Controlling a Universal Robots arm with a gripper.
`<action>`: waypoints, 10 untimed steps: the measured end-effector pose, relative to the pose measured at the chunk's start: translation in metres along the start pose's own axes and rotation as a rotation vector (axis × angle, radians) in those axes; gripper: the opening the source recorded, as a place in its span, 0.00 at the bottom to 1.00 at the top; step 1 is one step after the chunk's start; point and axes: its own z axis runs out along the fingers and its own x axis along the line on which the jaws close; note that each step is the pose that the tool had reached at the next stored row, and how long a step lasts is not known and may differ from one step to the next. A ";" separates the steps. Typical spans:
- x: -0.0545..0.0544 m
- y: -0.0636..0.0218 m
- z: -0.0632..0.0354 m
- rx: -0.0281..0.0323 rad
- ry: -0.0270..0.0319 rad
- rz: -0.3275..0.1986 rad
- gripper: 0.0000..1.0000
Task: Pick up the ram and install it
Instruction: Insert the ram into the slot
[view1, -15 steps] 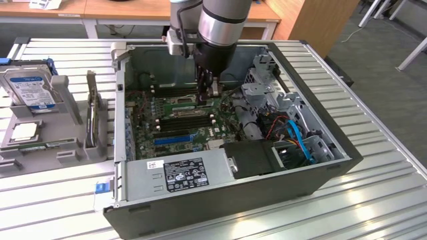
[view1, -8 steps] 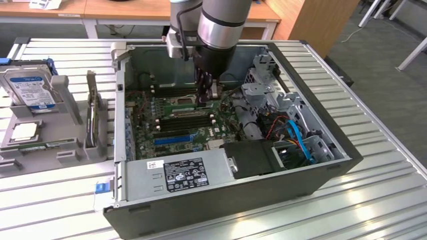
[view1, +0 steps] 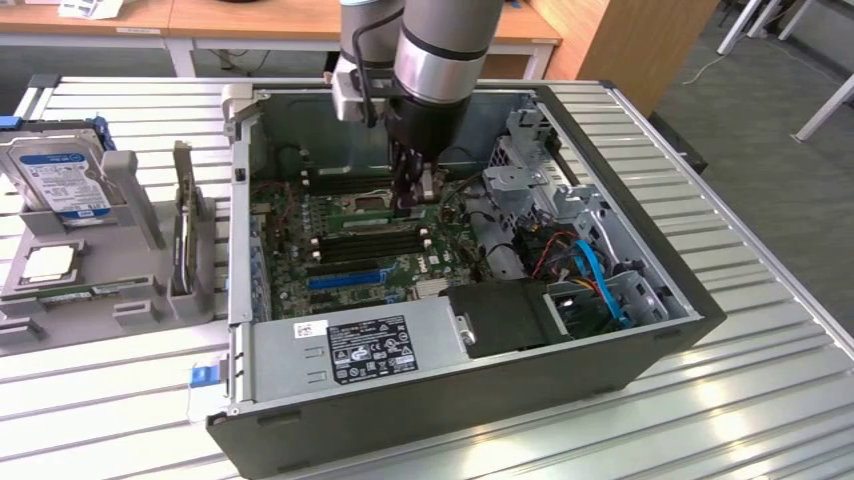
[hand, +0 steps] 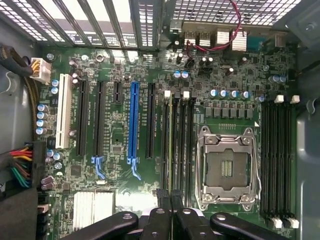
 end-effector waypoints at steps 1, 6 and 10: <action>0.000 0.0000 0.0006 0.0000 0.0000 0.000 0.12; 0.000 0.0003 0.0042 0.0001 0.0000 0.000 0.12; 0.000 0.0005 0.0071 0.0002 -0.0001 0.000 0.12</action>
